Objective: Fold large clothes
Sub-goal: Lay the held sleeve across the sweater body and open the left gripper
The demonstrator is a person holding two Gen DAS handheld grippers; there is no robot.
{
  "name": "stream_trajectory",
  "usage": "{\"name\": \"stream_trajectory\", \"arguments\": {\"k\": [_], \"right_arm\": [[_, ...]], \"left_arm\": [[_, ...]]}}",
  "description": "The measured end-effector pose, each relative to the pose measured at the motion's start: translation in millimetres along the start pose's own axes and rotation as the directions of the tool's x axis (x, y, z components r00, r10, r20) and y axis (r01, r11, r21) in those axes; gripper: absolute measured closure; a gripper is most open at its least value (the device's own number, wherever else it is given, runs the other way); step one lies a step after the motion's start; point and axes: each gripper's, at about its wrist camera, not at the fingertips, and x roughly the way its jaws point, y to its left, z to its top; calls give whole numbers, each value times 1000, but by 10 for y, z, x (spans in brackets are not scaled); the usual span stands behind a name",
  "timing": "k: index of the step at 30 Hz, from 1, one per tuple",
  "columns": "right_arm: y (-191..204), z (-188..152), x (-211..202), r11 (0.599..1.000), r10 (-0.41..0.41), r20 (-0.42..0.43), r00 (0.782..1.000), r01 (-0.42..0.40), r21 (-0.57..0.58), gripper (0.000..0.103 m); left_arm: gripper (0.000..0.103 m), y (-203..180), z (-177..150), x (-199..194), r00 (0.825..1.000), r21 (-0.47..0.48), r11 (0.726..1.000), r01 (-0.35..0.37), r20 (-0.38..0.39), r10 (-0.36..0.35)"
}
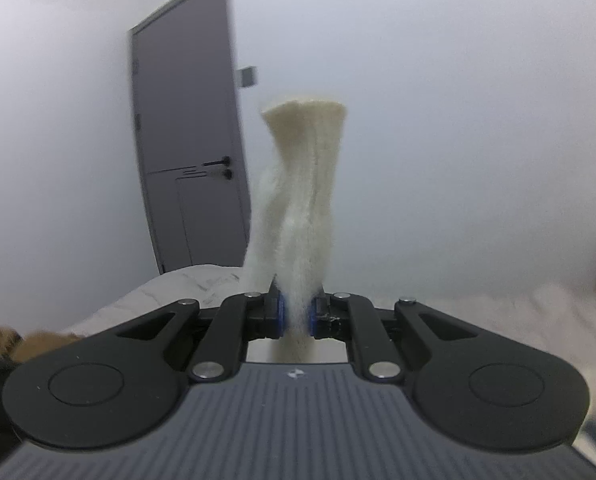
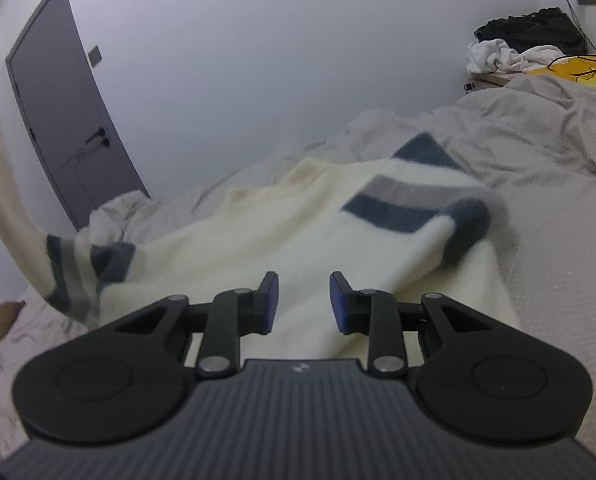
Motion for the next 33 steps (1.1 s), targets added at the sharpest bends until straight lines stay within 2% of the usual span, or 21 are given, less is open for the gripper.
{"name": "stream_trajectory", "arguments": {"k": [3, 8, 10, 14, 16, 21, 22, 26, 28, 31, 33], "right_arm": [[-67, 42, -81, 999, 5, 8, 1000, -6, 44, 71], [-143, 108, -224, 996, 23, 42, 999, -26, 80, 72], [-224, 179, -294, 999, -25, 96, 995, 21, 44, 71], [-567, 298, -342, 986, -66, 105, 992, 49, 159, 71], [-678, 317, -350, 979, -93, 107, 990, 71, 193, 70], [-780, 320, -308, 970, -121, 91, 989, 98, 224, 70], [-794, 322, -307, 968, -125, 92, 988, 101, 228, 70], [-818, 314, -265, 966, -135, 87, 987, 112, 232, 70], [-818, 313, -260, 967, -139, 85, 987, 117, 228, 70], [-817, 302, -241, 966, -152, 88, 984, 129, 224, 70], [-829, 307, -222, 964, -155, 90, 984, 131, 231, 70]], "left_arm": [[90, -372, -82, -187, 1000, 65, 998, 27, -7, -27], [90, -864, -292, -425, 994, 52, 993, 104, -31, -102], [90, -1043, -418, -475, 988, 33, 988, 148, -48, -147], [90, -1511, -807, -553, 970, 33, 973, 229, -90, -226], [90, -1698, -1031, -561, 955, 7, 963, 270, -131, -266], [90, -2097, -1694, -635, 898, -49, 929, 366, -245, -367], [90, -1974, -1793, -501, 886, -55, 924, 379, -265, -380], [90, -1969, -2110, -441, 852, -103, 907, 409, -312, -420], [90, -1955, -2160, -407, 837, -122, 896, 427, -322, -443], [87, -1819, -2105, -309, 800, -144, 868, 475, -340, -494], [71, -1812, -2048, -368, 776, -152, 855, 497, -363, -515]]}}
